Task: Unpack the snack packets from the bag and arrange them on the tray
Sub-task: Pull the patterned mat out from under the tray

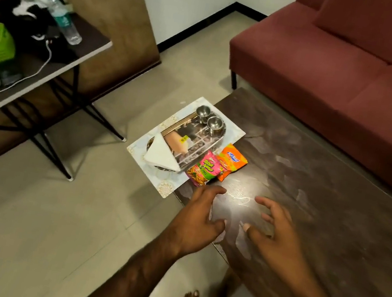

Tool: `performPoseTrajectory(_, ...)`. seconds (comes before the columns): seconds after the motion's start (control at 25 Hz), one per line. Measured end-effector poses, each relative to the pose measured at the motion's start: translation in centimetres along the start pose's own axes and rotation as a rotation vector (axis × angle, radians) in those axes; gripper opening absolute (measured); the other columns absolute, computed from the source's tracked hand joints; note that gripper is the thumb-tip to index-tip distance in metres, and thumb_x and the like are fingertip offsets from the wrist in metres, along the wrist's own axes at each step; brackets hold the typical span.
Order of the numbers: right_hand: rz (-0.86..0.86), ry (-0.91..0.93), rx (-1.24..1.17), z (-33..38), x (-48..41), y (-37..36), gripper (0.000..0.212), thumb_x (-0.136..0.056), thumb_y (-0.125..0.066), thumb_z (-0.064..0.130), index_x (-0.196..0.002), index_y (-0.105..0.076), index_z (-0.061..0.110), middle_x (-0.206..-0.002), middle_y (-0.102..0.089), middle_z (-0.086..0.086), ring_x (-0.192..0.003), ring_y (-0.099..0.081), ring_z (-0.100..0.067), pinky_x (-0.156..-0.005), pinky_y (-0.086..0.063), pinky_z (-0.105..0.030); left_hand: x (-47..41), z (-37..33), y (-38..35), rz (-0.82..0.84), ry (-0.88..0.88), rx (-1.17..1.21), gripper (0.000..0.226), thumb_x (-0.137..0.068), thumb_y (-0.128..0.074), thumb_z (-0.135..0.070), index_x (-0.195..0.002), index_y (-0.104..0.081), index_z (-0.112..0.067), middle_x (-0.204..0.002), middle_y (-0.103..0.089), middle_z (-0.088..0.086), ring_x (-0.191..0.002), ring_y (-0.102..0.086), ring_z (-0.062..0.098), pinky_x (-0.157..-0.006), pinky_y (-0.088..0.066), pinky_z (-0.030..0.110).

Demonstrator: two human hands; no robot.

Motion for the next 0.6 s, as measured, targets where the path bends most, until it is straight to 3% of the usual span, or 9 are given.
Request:
performPoseTrajectory(0.28,0.152,0.012,-0.083,0.4,-6.3,-0.5,0.050,-0.089,-0.072,0.013,-0.127,-0.056,0.042,-0.134,-0.046,0.014,-0.119,-0.055,-0.007,-0.086,-0.050,-0.026,-3.2,-0.7,3.0,-0.104,0.140,-0.090,0.057,-0.085,-0.071,-0.016,-0.137,-0.049,-0.028,-0.138,-0.045,-0.005,-0.118,-0.052,0.007,-0.100,-0.046,0.021)
performPoseTrajectory(0.44,0.212,0.037,-0.047,1.1,-7.8,0.5,0.053,-0.086,-0.074,0.019,-0.130,-0.053,0.042,-0.132,-0.047,0.015,-0.117,-0.057,-0.009,-0.093,-0.052,-0.034,-3.5,-1.9,3.6,-0.139,0.188,-0.079,0.056,-0.086,-0.072,-0.017,-0.137,-0.049,-0.027,-0.135,-0.044,-0.007,-0.124,-0.053,0.012,-0.103,-0.047,0.028)
performPoseTrajectory(0.6,0.245,0.023,-0.046,1.2,-8.4,1.2,0.052,-0.085,-0.074,0.024,-0.128,-0.052,0.044,-0.131,-0.048,0.015,-0.115,-0.058,-0.011,-0.097,-0.052,-0.038,-4.5,-3.1,3.3,-0.114,0.220,-0.109,0.052,-0.089,-0.070,-0.019,-0.136,-0.049,-0.029,-0.137,-0.046,-0.004,-0.118,-0.055,0.011,-0.094,-0.045,0.022)
Point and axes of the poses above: each hand's wrist, its own x-axis away from the middle knuckle, its own y-axis out of the back of the hand, z = x × y, the point moved 9 cm from there along -x, towards the middle knuckle
